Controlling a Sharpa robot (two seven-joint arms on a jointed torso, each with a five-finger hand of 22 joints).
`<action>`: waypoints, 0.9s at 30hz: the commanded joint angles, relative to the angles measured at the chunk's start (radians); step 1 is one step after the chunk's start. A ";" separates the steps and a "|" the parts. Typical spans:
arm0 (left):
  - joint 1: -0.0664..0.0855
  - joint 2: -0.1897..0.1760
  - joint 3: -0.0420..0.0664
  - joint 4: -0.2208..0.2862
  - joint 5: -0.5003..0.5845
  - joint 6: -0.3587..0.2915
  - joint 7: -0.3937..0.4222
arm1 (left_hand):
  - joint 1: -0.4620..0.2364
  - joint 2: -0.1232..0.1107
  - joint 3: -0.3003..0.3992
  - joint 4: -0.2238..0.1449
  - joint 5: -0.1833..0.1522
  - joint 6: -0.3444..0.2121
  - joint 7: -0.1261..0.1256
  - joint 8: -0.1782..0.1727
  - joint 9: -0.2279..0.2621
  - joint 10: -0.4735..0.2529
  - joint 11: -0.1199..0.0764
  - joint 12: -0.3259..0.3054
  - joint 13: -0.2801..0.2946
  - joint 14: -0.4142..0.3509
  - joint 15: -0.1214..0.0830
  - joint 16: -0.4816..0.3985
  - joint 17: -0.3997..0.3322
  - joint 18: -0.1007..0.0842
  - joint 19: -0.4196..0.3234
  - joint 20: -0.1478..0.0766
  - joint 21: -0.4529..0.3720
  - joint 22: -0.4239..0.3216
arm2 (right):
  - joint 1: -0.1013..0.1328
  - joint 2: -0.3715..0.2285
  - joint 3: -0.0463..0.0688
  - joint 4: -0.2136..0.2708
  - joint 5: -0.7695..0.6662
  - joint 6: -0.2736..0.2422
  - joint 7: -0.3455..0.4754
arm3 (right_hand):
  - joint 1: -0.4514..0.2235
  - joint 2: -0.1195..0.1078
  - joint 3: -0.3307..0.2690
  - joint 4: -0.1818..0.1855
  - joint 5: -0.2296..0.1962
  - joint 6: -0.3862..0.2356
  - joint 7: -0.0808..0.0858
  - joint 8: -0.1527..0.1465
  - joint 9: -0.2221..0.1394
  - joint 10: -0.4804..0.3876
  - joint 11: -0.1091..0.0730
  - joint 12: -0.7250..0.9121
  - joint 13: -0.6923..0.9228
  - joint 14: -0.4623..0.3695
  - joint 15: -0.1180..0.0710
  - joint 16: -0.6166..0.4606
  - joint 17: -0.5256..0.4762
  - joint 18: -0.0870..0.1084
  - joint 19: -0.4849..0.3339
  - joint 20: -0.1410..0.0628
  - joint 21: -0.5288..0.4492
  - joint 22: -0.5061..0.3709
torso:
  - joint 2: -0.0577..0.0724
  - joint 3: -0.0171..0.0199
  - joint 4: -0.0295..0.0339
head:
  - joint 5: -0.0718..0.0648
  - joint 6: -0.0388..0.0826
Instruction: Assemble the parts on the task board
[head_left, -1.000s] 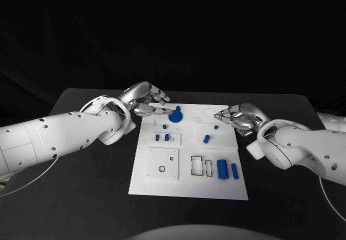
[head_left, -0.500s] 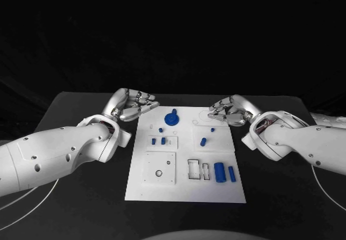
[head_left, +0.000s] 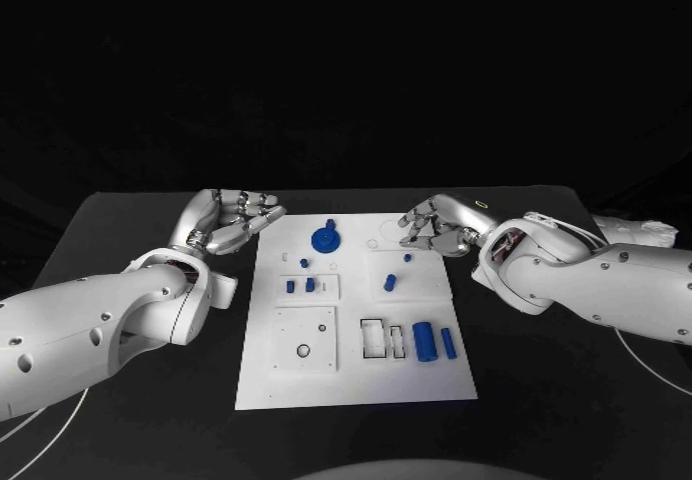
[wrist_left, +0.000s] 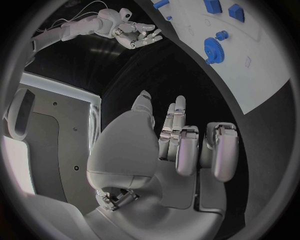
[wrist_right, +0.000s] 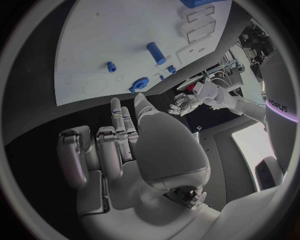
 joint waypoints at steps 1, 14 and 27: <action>0.000 -0.002 0.001 0.003 0.029 -0.006 0.017 | 0.003 0.011 0.000 -0.003 0.001 -0.013 0.004 -0.004 -0.002 -0.002 0.003 -0.006 -0.001 0.103 -0.001 0.003 0.263 -0.015 0.105 -0.003 0.002 0.263 | 0.000 -0.002 0.000 0.008 -0.118 0.072 -0.066 | 0.008 -0.001 0.002 0.004 -0.003 0.017 0.006 -0.003 -0.003 0.013 -0.002 -0.009 -0.014 0.105 -0.009 0.004 0.263 -0.007 0.105 -0.002 0.004 0.263 | -0.002 0.0008 -0.0011 | -0.010 -0.005; -0.001 -0.003 0.000 -0.011 0.031 0.001 0.010 | 0.011 0.031 0.001 -0.003 0.000 -0.020 0.005 -0.002 -0.003 -0.004 0.005 -0.011 -0.001 0.103 0.001 0.003 0.263 -0.015 0.105 -0.001 0.002 0.263 | -0.002 0.011 0.000 0.006 -0.183 0.159 -0.137 | 0.018 -0.005 0.007 0.003 -0.004 0.028 0.013 -0.021 -0.023 0.003 0.010 -0.056 -0.064 0.105 -0.001 0.004 0.263 -0.007 0.105 0.002 0.004 0.263 | -0.004 0.0000 -0.0041 | -0.002 -0.011; -0.001 -0.001 0.000 -0.015 0.031 0.005 0.008 | 0.014 0.038 0.001 -0.003 0.000 -0.019 0.005 0.000 -0.003 -0.004 0.005 -0.012 -0.001 0.103 0.001 0.003 0.263 -0.015 0.105 -0.001 0.002 0.263 | -0.003 0.037 0.000 -0.013 -0.235 0.229 -0.203 | 0.026 -0.006 0.011 -0.004 -0.005 0.030 0.001 -0.025 -0.032 -0.015 0.020 -0.076 -0.072 0.105 0.009 0.004 0.263 -0.007 0.105 0.010 0.004 0.263 | -0.004 0.0000 -0.0046 | -0.002 -0.011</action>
